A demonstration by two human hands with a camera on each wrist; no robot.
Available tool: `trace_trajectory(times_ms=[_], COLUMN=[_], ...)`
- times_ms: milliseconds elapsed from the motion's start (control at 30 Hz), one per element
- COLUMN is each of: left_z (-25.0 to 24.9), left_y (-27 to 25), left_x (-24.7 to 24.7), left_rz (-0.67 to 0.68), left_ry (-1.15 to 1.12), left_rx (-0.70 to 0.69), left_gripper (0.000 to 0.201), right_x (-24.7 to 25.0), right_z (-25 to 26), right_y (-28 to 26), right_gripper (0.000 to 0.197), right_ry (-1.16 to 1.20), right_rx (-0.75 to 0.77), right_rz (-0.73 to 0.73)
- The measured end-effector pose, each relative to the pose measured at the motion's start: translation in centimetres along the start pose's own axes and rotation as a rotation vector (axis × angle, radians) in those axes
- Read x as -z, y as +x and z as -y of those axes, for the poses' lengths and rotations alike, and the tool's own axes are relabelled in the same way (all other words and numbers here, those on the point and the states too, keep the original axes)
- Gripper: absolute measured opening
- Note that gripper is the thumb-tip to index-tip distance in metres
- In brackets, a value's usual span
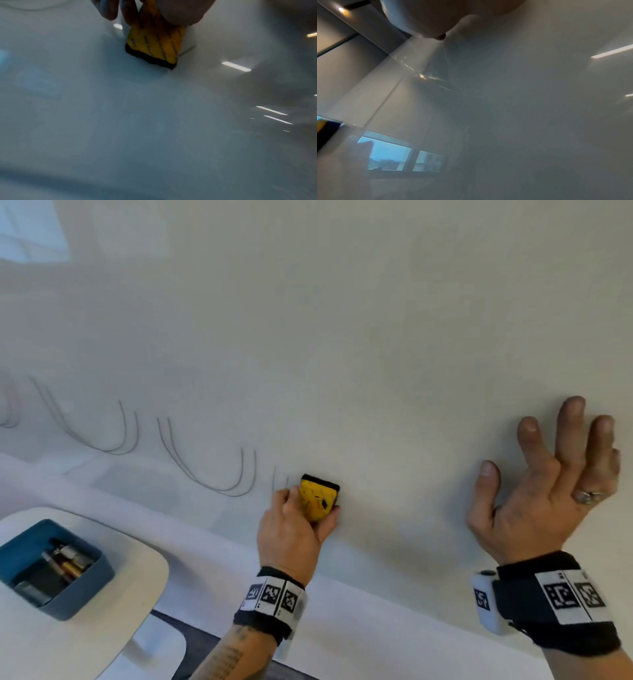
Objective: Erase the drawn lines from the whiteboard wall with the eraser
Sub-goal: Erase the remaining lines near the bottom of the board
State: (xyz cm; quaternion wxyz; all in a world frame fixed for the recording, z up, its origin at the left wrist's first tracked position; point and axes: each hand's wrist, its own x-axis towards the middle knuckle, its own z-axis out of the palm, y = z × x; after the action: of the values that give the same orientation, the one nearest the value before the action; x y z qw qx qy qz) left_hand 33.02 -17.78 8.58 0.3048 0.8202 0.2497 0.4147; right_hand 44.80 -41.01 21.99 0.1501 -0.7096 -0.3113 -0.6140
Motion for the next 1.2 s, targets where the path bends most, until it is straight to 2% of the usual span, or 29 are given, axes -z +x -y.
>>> trace_trajectory(times_ms=[33, 67, 133, 200, 233, 300, 333, 367, 433, 467, 533, 600, 633, 667, 700, 800, 867, 900, 933, 1033, 1067, 1133, 1200], left_z=[1.4, 2.4, 2.4, 0.0, -1.4, -3.3, -3.3, -2.8, -0.1, 1.7, 5.5, 7.6, 7.6, 7.0, 5.9, 2.5, 2.5, 3.1, 4.1, 8.3, 9.4, 9.6, 7.5], left_y=[0.0, -0.2, -0.6, -1.6, -2.5, -4.2, -4.7, -4.7, -3.9, -3.6, -2.2, -0.6, -0.2, -0.2, -0.7, -3.6, -3.5, -2.4, -0.9, 4.8, 6.4, 7.5, 5.7], left_x=[0.4, 0.5, 0.3, -0.6, -1.2, -3.0, -3.9, -4.5, -4.4, -3.8, -1.7, -0.1, 0.1, 0.0, -0.3, -2.3, -2.5, -1.9, -0.8, 3.6, 4.9, 5.6, 4.6], left_rz=[0.019, 0.011, -0.042, -0.071, -0.063, -0.095, -0.134, -0.178, -0.260, -0.292, -0.332, -0.389, -0.400, -0.393, -0.373, -0.249, -0.239, -0.260, -0.302, -0.466, -0.508, -0.496, -0.408], left_ry=[-0.012, -0.029, -0.058, -0.125, -0.164, -0.152, -0.095, -0.043, 0.044, 0.068, 0.058, -0.030, -0.066, -0.080, -0.082, -0.060, -0.010, -0.011, -0.033, -0.119, -0.140, -0.148, -0.145], left_rx=[0.138, 0.217, 0.260, 0.222, 0.120, -0.246, -0.386, -0.440, -0.381, -0.277, 0.019, 0.279, 0.342, 0.320, 0.227, -0.168, -0.318, -0.319, -0.253, 0.181, 0.273, 0.294, 0.148], left_gripper=[0.066, 0.064, 0.061, 0.056, 0.054, 0.054, 0.055, 0.056, 0.057, 0.058, 0.057, 0.057, 0.058, 0.059, 0.058, 0.051, 0.049, 0.049, 0.051, 0.059, 0.059, 0.056, 0.053], right_x=[-0.1, -0.2, -0.7, -1.2, -1.4, -1.8, -1.8, -1.7, -1.6, -1.4, -1.1, -0.8, -0.8, -0.9, -1.2, -2.4, -2.8, -2.8, -2.8, -2.2, -1.9, -1.6, -2.0], right_z=[-0.1, 0.1, 1.1, 2.7, 3.4, 4.4, 4.6, 4.6, 3.9, 3.4, 2.8, 3.2, 3.8, 4.6, 5.6, 8.8, 10.5, 10.9, 11.0, 10.5, 10.5, 11.2, 12.8], right_y=[-0.1, -0.1, -0.2, -0.2, 0.0, 0.2, 0.1, 0.1, -0.2, -0.5, -1.1, -1.7, -1.9, -1.9, -1.8, -0.9, -0.5, -0.3, -0.2, -0.2, -0.3, 0.0, 1.0], right_gripper=[0.058, 0.057, 0.054, 0.055, 0.056, 0.057, 0.056, 0.055, 0.053, 0.052, 0.051, 0.050, 0.049, 0.048, 0.047, 0.043, 0.040, 0.039, 0.038, 0.037, 0.036, 0.034, 0.031], right_ry=[0.002, 0.003, 0.009, 0.047, 0.063, 0.065, 0.066, 0.074, 0.094, 0.101, 0.105, 0.107, 0.115, 0.129, 0.145, 0.150, 0.159, 0.166, 0.167, 0.148, 0.142, 0.155, 0.201], right_rx=[0.005, -0.002, -0.062, -0.156, -0.196, -0.239, -0.242, -0.231, -0.174, -0.137, -0.083, -0.099, -0.133, -0.165, -0.184, -0.175, -0.182, -0.191, -0.195, -0.185, -0.189, -0.214, -0.212], right_rz=[-0.005, -0.011, -0.029, -0.039, -0.040, -0.036, -0.031, -0.027, -0.015, 0.001, 0.034, 0.054, 0.058, 0.057, 0.057, 0.070, 0.075, 0.074, 0.076, 0.129, 0.144, 0.143, 0.129])
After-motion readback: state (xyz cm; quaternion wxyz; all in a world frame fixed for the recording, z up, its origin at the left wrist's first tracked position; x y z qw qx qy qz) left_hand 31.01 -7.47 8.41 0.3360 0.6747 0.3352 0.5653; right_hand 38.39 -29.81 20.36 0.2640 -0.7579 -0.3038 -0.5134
